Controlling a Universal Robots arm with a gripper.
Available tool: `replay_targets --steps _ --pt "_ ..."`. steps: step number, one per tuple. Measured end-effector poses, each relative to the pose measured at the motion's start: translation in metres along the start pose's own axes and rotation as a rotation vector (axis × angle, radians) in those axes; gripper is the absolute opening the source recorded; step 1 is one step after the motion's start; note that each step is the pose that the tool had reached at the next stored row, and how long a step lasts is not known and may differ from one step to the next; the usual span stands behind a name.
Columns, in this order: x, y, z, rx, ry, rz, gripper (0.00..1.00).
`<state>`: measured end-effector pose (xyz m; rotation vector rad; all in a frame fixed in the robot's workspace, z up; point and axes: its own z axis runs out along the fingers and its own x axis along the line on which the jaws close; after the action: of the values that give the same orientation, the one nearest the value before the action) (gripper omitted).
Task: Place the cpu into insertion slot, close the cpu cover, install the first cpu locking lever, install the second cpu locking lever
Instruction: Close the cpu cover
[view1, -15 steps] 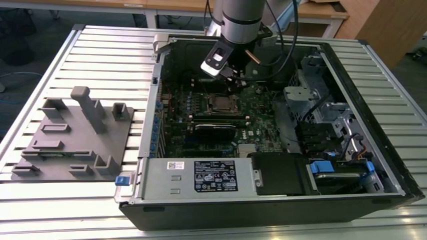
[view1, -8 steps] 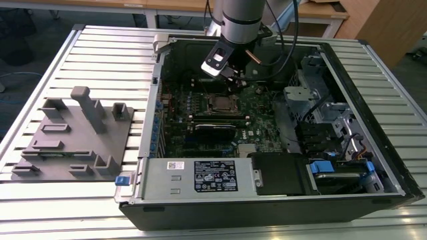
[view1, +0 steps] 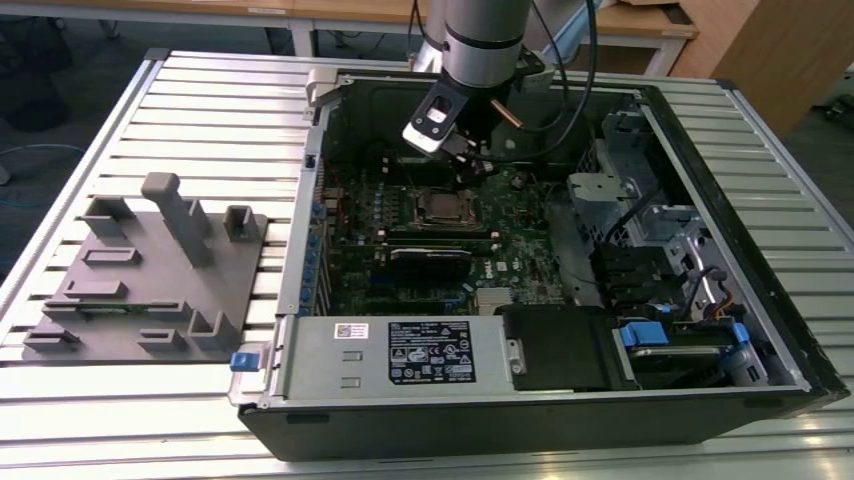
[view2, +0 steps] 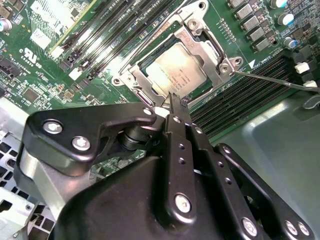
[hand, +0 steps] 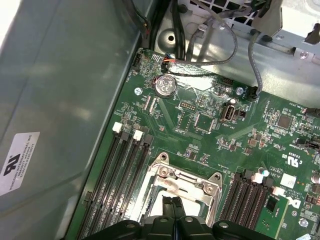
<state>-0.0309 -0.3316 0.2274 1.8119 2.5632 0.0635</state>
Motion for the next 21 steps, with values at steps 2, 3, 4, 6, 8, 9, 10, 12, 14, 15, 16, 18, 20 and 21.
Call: replay_targets --steps 2,3,4,6,8,9,10,12,14,15,16,18,20,21 --pt "0.0 0.0 0.0 0.0 0.0001 -0.003 0.1" --pt "0.0 0.0 0.0 0.0001 0.0002 -0.005 0.1" --pt "0.0 0.0 0.0 0.0001 0.0003 -0.007 0.1" --pt "0.0 0.0 0.0 0.0003 0.0004 -0.012 0.1" --pt "0.0 0.0 0.0 0.0005 0.0008 -0.021 0.1" --pt "0.0 0.0 0.0 0.0005 0.001 -0.027 0.1" --pt "0.0 0.0 0.0 0.0007 0.0012 -0.034 0.1" --pt "0.0 0.0 0.0 0.001 0.0017 -0.049 0.1" --pt "0.0 0.0 0.0 0.0014 0.0023 -0.066 0.1" --pt "0.0 0.0 0.0 0.0016 0.0027 -0.076 0.1" --pt "0.0 0.0 0.0 0.0018 0.0031 -0.085 0.1" --pt "0.0 0.0 0.0001 0.0022 0.0039 -0.106 0.1" --pt "0.0 0.0 0.0001 0.0025 0.0049 -0.128 0.1" --pt "0.0 0.0 0.0001 0.0027 0.0056 -0.139 0.1"
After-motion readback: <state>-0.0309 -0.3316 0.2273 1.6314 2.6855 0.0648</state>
